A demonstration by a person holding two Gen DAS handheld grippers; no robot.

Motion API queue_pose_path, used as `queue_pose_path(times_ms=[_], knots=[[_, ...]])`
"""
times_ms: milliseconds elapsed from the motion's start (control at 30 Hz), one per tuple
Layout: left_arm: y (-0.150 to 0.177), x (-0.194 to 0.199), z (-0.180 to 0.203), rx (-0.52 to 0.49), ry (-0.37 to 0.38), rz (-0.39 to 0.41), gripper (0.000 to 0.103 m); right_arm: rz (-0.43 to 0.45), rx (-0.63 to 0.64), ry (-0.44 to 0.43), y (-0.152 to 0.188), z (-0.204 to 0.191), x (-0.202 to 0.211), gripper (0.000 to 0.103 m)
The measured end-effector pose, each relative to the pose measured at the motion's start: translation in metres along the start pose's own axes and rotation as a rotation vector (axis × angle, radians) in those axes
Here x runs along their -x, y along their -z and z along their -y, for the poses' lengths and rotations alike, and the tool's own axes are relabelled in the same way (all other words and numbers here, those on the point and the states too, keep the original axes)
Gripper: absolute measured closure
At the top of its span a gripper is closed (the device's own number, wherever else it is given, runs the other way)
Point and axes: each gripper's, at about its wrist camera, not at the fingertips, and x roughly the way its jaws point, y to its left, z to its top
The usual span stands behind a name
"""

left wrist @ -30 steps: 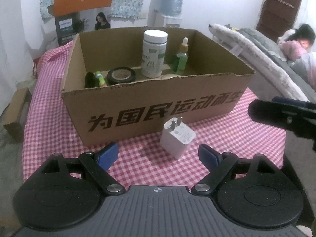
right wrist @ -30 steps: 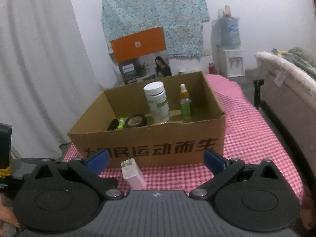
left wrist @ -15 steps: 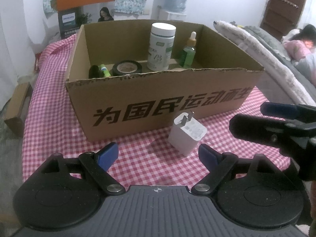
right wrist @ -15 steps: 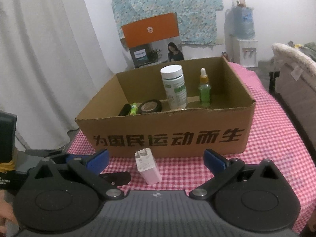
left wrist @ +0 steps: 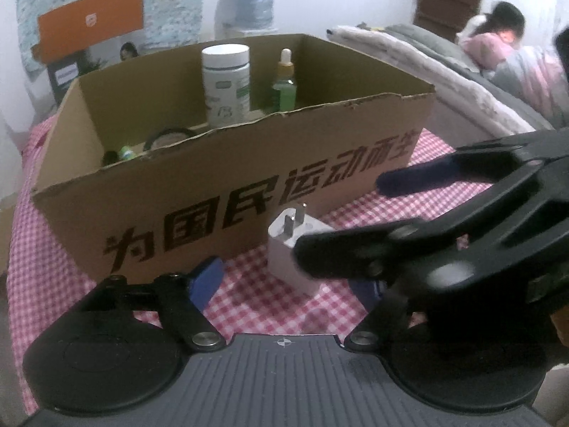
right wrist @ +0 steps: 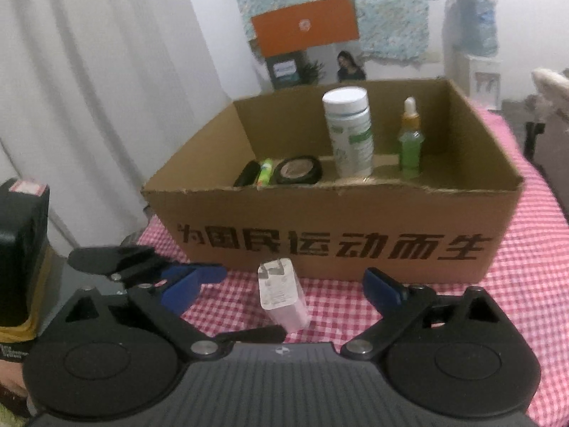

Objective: Organize rigid objects
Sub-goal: 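Grasp the white plug charger with the right gripper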

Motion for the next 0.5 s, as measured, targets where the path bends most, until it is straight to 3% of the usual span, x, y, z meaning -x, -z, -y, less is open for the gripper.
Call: queue_pose_path(times_ms=[133,300,367,500], knots=[[-0.002,-0.012,-0.001,-0.022,0.007,-0.009,0.034,-0.057,-0.014,-0.019,-0.002,0.008,-0.018,0.026],[-0.004,-0.021,-0.001,-0.04,0.04,-0.01,0.045,-0.105,-0.03,-0.045,-0.006,0.018,-0.033,0.036],[-0.005,-0.023,0.0,-0.044,0.045,-0.004,0.057,-0.115,-0.036,-0.053,-0.008,0.021,-0.036,0.039],[-0.007,-0.025,0.0,-0.032,0.051,0.001,0.058,-0.13,-0.045,-0.081,-0.01,0.025,-0.04,0.049]])
